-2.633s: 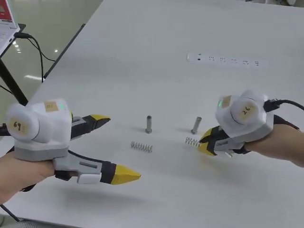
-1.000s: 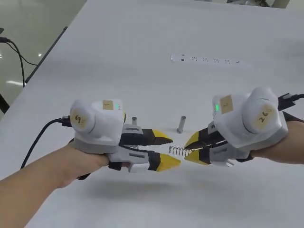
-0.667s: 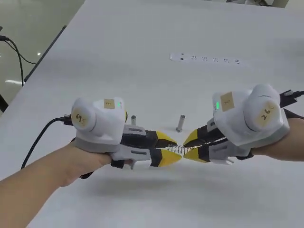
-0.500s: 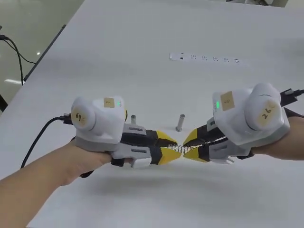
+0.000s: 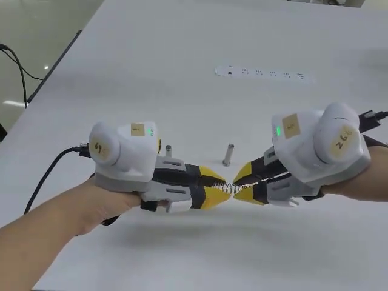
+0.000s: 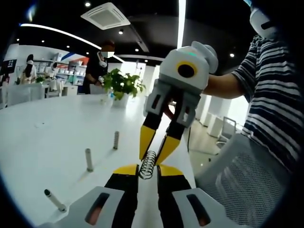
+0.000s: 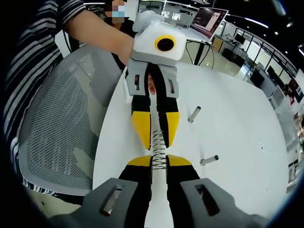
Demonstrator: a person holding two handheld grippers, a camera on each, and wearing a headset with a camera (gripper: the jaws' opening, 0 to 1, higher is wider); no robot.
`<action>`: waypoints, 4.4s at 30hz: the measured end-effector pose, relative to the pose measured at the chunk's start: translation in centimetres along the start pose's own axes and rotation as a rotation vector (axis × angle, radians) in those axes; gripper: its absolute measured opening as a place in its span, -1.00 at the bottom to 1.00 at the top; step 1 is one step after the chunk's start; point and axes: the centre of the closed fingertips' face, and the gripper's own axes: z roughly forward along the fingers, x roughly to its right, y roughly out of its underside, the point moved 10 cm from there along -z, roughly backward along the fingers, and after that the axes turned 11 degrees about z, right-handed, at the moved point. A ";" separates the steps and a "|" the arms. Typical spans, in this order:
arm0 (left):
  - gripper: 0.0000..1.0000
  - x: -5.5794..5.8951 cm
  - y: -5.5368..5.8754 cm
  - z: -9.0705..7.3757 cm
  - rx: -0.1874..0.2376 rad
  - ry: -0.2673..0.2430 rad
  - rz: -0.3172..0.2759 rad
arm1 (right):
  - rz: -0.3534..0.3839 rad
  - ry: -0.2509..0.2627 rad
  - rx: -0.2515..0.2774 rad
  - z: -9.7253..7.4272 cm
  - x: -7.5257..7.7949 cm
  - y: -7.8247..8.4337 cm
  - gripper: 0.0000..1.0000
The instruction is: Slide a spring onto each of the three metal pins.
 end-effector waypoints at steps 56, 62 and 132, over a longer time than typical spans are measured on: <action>-0.95 0.6 0.3 0.0 -0.023 0.066 0.011 | 0.026 -0.020 0.005 -0.4 -0.6 1.7 -0.79; -0.95 0.6 0.3 0.1 -0.028 0.078 0.012 | 0.018 -0.023 0.013 -0.3 -0.8 1.8 -0.84; -0.94 1.0 0.3 0.3 -0.064 0.090 0.059 | 0.083 -0.072 0.325 -1.3 -1.7 -2.0 -0.85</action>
